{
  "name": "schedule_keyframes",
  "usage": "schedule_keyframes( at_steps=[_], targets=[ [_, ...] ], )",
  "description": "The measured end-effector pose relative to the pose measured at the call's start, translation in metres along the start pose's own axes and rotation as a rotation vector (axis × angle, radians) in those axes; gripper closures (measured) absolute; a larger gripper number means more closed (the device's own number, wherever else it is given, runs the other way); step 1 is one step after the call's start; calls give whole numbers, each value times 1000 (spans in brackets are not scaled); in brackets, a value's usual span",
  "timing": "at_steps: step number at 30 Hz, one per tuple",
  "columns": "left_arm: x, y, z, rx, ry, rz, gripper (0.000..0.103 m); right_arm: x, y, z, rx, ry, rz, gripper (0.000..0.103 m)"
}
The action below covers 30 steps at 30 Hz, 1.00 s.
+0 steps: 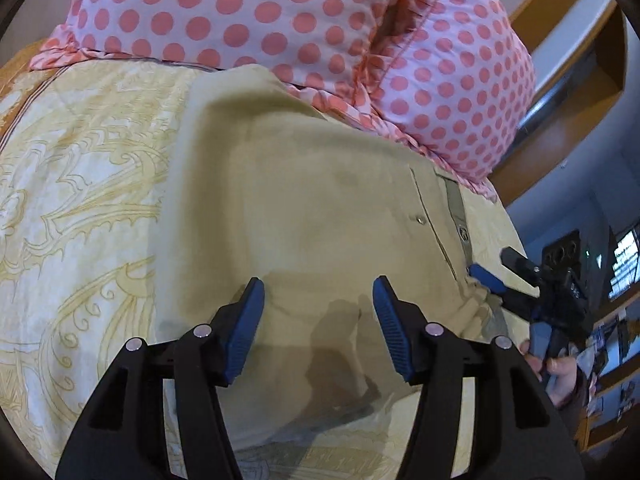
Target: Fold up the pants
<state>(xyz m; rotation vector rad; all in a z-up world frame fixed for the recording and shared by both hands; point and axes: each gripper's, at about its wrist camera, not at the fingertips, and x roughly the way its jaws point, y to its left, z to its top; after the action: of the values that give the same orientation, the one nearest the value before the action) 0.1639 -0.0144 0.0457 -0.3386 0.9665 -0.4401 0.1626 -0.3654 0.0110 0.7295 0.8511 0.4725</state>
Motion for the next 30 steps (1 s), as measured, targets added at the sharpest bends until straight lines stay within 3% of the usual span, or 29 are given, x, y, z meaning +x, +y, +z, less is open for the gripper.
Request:
schedule_keyframes(
  at_steps=[1,2,3,4,6,9,12,16,23,30],
  targets=[
    [-5,-1,-3,2,-18,25,45,-5,5,-3,4,-18,-24,23],
    [-12,-4,-8,10,-41,49,45,-10,10,-6,-12,-36,-48,15],
    [-24,-9,-17,33,-74,72,36,-20,23,-16,-74,-70,-85,10],
    [-33,-13,-25,51,-102,97,21,-24,35,-25,-133,-99,-119,3],
    [-56,-27,-53,114,-200,205,11,-36,63,-55,-284,-161,-223,2],
    [-72,-41,-92,197,-264,313,4,-35,88,-107,-450,-209,-316,2],
    [-73,-48,-134,234,-281,369,2,-27,95,-150,-538,-226,-397,2],
    [-66,-47,-161,238,-282,412,1,-18,93,-180,-590,-253,-495,2],
    [-60,-44,-176,246,-304,466,1,-9,87,-194,-606,-282,-572,2],
    [-60,-44,-188,253,-382,481,1,-11,86,-204,-590,-359,-601,2]
  ],
)
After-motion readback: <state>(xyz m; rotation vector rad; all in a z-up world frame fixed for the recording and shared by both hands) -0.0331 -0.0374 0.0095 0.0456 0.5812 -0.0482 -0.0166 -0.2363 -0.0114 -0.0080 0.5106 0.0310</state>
